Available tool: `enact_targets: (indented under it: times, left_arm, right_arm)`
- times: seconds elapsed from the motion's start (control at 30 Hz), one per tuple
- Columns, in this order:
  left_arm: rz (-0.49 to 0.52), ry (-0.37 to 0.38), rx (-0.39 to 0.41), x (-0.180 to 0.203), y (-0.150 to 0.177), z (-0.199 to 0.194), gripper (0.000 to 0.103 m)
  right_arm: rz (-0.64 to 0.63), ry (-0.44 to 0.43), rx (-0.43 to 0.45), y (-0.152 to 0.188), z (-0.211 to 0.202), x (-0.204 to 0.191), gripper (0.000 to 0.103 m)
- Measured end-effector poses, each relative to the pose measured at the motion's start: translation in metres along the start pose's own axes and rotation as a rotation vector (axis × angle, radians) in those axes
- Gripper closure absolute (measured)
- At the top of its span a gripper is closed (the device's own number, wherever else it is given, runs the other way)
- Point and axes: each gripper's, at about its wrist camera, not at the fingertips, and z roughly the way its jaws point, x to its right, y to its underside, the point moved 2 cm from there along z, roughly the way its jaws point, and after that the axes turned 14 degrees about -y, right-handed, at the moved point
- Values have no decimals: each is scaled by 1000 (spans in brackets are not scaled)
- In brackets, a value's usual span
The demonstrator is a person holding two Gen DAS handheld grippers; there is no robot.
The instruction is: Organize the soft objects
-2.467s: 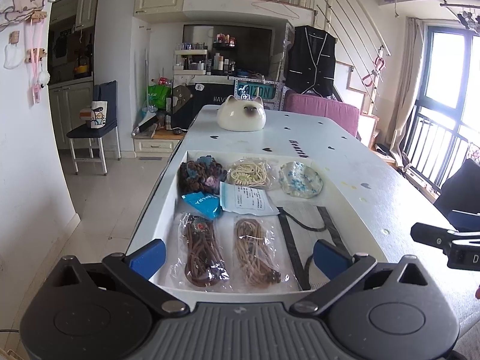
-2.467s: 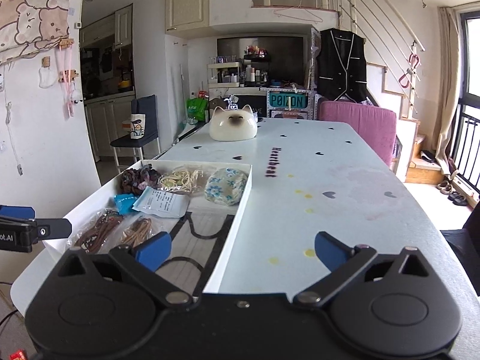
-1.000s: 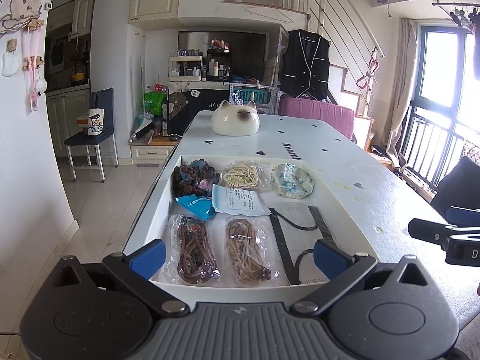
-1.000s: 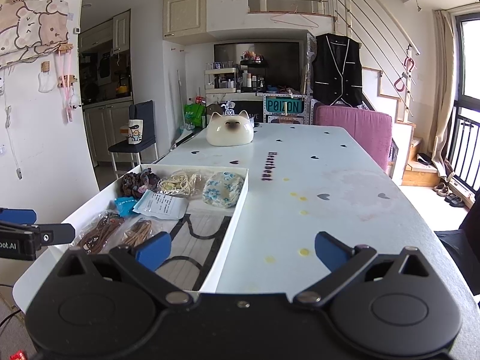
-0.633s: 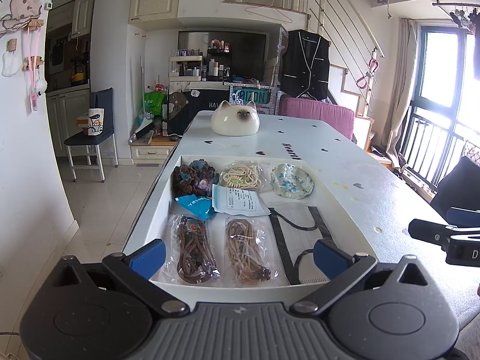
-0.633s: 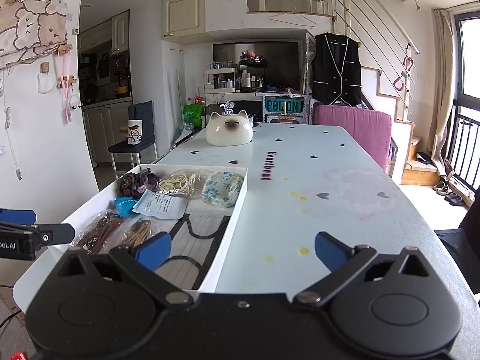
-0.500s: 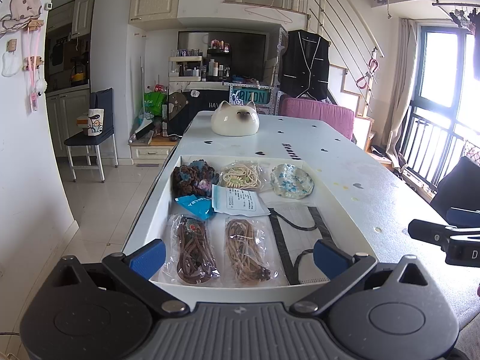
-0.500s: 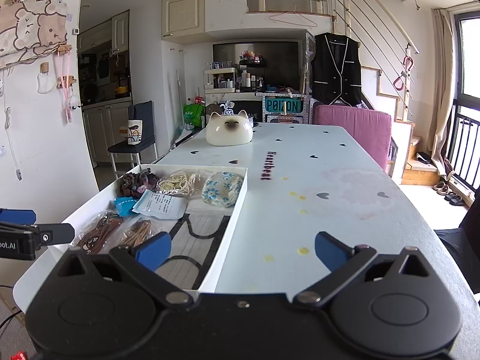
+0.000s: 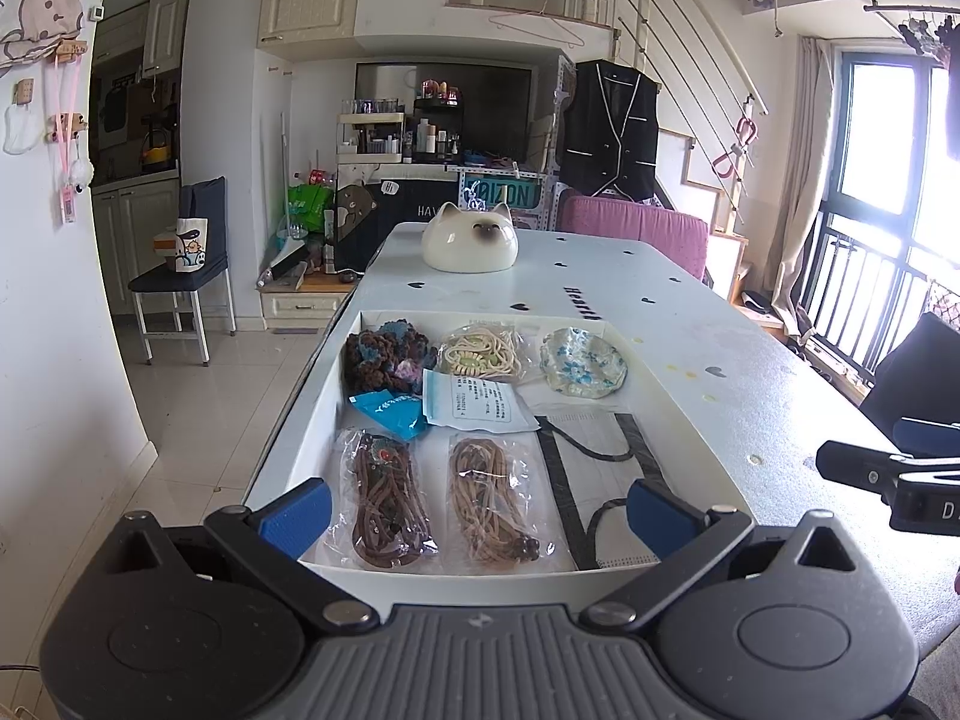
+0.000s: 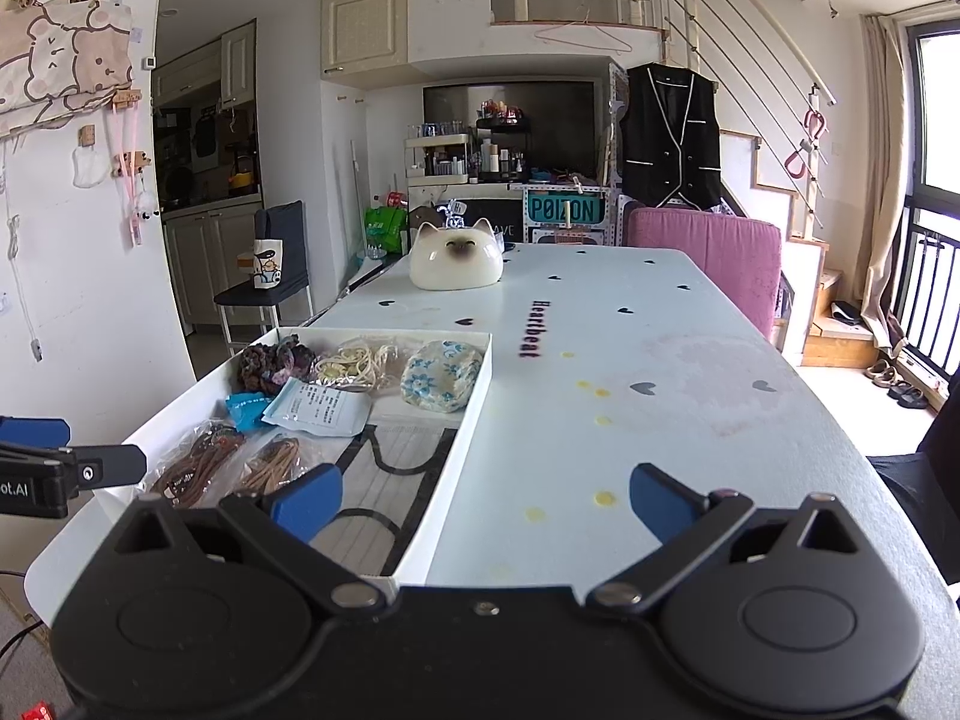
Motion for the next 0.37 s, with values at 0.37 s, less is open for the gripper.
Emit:
enact_targets:
  times: [0.37]
  left_arm:
    - [2, -4, 0, -1, -1, -2, 0]
  right_arm:
    - [3, 1, -1, 2, -1, 1, 0]
